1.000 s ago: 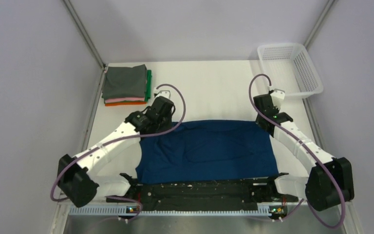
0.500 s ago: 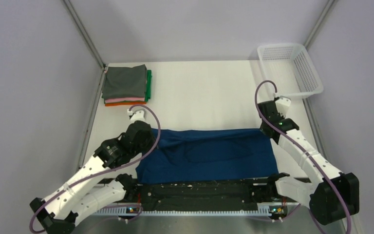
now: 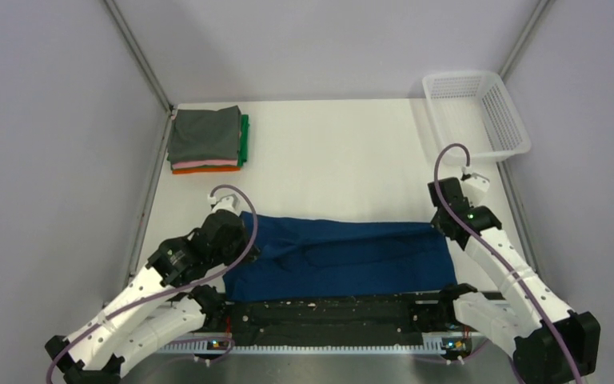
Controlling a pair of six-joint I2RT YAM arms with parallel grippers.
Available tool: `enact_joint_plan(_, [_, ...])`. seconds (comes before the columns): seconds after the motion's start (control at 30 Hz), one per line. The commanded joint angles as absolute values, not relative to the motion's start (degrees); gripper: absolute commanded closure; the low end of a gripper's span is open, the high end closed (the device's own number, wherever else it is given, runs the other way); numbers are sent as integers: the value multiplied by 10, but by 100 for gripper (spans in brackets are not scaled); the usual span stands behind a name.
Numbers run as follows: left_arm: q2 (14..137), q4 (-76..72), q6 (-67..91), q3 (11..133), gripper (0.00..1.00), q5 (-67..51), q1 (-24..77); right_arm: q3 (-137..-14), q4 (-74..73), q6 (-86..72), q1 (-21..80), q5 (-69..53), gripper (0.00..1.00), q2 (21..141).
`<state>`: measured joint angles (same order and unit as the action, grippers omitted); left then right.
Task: Fold and stack the t-shirts
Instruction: Fold the other side of the tshirt into a rectangle
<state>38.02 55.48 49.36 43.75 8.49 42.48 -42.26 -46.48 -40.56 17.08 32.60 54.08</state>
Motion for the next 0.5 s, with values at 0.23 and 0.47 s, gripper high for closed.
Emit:
enact_joint_plan(0.23, [306, 591, 593, 311, 65, -58, 430, -367, -522, -512, 175, 310, 58, 483])
enact_joint_plan(0.47, [238, 550, 580, 318, 1, -82, 431, -355, -437, -466, 174, 263, 24, 387])
